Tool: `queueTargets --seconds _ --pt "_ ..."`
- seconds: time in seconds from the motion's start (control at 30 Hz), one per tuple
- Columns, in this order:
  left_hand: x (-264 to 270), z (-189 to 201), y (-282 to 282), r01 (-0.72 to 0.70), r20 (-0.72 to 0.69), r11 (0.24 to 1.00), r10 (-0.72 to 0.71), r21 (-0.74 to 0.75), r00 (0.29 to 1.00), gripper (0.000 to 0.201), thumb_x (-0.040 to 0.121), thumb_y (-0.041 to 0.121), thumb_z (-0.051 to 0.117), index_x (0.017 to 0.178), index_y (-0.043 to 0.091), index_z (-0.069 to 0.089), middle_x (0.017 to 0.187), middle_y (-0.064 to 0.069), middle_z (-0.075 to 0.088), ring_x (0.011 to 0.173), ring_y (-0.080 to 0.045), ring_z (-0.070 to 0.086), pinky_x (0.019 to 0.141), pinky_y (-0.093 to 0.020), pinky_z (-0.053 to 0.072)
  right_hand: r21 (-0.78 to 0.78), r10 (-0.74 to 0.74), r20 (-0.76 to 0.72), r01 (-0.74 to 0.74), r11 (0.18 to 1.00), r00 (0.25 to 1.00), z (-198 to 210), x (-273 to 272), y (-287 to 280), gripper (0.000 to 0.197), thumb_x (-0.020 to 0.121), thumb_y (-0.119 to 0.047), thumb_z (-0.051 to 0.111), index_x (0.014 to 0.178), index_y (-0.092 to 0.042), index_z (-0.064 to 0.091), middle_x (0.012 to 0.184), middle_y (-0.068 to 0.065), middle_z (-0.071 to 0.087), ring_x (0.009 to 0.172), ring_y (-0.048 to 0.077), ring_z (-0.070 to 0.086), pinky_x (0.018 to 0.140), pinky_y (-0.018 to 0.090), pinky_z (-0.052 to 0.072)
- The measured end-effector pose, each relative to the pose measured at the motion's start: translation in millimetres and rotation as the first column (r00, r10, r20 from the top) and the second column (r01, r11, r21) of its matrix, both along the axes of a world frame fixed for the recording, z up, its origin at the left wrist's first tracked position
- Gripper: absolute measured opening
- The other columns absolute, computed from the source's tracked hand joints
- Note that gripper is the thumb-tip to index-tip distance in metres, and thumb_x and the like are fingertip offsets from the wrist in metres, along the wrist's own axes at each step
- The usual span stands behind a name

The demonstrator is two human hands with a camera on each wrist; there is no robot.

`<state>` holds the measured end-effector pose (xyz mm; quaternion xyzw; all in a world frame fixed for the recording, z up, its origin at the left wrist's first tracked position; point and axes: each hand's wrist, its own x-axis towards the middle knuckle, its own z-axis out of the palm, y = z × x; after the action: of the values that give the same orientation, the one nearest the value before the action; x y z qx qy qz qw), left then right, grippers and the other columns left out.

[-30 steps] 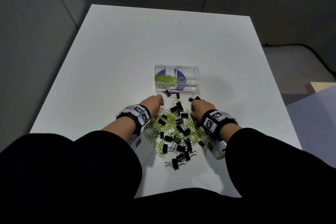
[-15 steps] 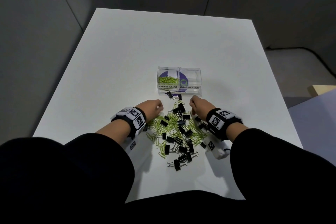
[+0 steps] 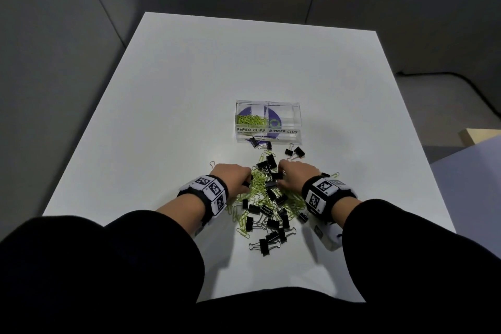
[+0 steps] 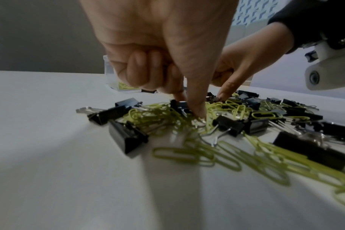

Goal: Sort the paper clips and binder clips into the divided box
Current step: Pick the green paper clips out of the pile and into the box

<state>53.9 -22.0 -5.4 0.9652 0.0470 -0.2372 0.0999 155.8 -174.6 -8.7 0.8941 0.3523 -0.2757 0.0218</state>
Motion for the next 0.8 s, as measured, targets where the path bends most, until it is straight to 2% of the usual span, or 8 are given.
queueTargets --seconds 0.23,0.37,0.47,0.53,0.6,0.63,0.73,0.8 --pt "-5.3 1.2 0.3 0.029 0.057 0.999 -0.027 -0.026 0.998 0.028 0.093 0.040 0.050 0.109 0.017 0.055 0.106 -0.002 0.065 0.098 -0.021 0.059 0.075 -0.028 0.043 0.022 -0.017 0.000 0.017 1.000 1.000 -5.0 -5.9 -3.3 0.030 0.092 -0.034 0.047 0.109 -0.009 0.049 0.107 0.011 0.064 0.095 0.029 0.060 0.072 0.033 0.045" --pt "-4.0 5.7 1.9 0.054 0.112 0.998 -0.051 -0.026 0.992 0.027 0.095 0.038 0.045 0.110 0.018 0.054 0.103 -0.001 0.066 0.089 -0.019 0.060 0.073 -0.028 0.044 0.006 0.011 0.121 -0.011 1.000 0.993 -8.9 -9.5 -3.1 0.039 0.090 -0.044 0.046 0.108 -0.010 0.046 0.099 0.007 0.066 0.089 0.028 0.063 0.064 0.031 0.041" --pt "-0.9 10.6 7.9 0.032 0.045 0.999 -0.030 -0.041 0.999 0.028 0.093 0.039 0.045 0.110 0.019 0.055 0.097 0.000 0.065 0.079 -0.014 0.052 0.070 -0.028 0.042 -0.035 0.011 0.146 -0.006 0.999 0.989 -5.5 -8.0 -0.2 0.042 0.089 -0.051 0.045 0.101 -0.011 0.050 0.092 0.005 0.065 0.084 0.026 0.062 0.062 0.029 0.040" --pt "0.4 12.2 11.4 0.037 -0.036 0.998 -0.036 0.041 0.999 0.036 0.091 0.049 0.044 0.092 0.017 0.060 0.081 0.002 0.060 0.074 -0.015 0.051 0.066 -0.026 0.041 -0.093 0.016 0.143 -0.003 0.996 0.990 -1.8 -7.1 2.0 0.044 0.089 -0.054 0.042 0.082 -0.012 0.051 0.074 0.001 0.057 0.074 0.024 0.056 0.055 0.026 0.036" --pt "0.2 12.6 9.7 0.050 -0.104 0.985 -0.033 0.167 0.994 0.053 0.086 0.062 0.044 0.064 0.014 0.051 0.062 0.004 0.050 0.067 -0.017 0.050 0.060 -0.025 0.039 -0.125 0.012 0.135 0.006 0.992 0.991 1.2 -8.6 5.4 0.049 0.090 -0.055 0.040 0.064 -0.014 0.045 0.061 -0.002 0.046 0.069 0.021 0.051 0.049 0.024 0.030" --pt "0.2 12.8 6.4 0.048 -0.122 0.977 -0.023 0.206 0.992 0.057 0.085 0.064 0.044 0.057 0.014 0.045 0.057 0.004 0.045 0.065 -0.017 0.050 0.060 -0.026 0.040 -0.127 0.007 0.128 0.009 0.992 0.992 2.2 -9.6 7.9 0.049 0.090 -0.054 0.041 0.061 -0.014 0.043 0.060 -0.002 0.045 0.069 0.021 0.051 0.050 0.024 0.031" --pt "1.0 11.8 -5.6 0.006 -0.116 0.978 0.019 0.208 0.993 0.053 0.084 0.060 0.049 0.061 0.013 0.044 0.058 0.005 0.041 0.069 -0.018 0.050 0.065 -0.028 0.042 -0.110 -0.019 0.099 0.030 0.994 0.995 1.9 -12.8 15.2 0.039 0.090 -0.044 0.045 0.067 -0.013 0.046 0.072 0.002 0.052 0.071 0.022 0.051 0.061 0.027 0.038" --pt "1.7 11.6 -10.6 -0.014 -0.094 0.981 0.033 0.196 0.995 0.050 0.085 0.054 0.050 0.058 0.013 0.041 0.057 0.005 0.040 0.070 -0.019 0.050 0.063 -0.027 0.040 -0.103 -0.025 0.094 0.034 0.994 0.995 1.0 -15.1 18.4 0.036 0.089 -0.038 0.047 0.062 -0.014 0.042 0.067 0.001 0.050 0.071 0.022 0.051 0.063 0.027 0.038"
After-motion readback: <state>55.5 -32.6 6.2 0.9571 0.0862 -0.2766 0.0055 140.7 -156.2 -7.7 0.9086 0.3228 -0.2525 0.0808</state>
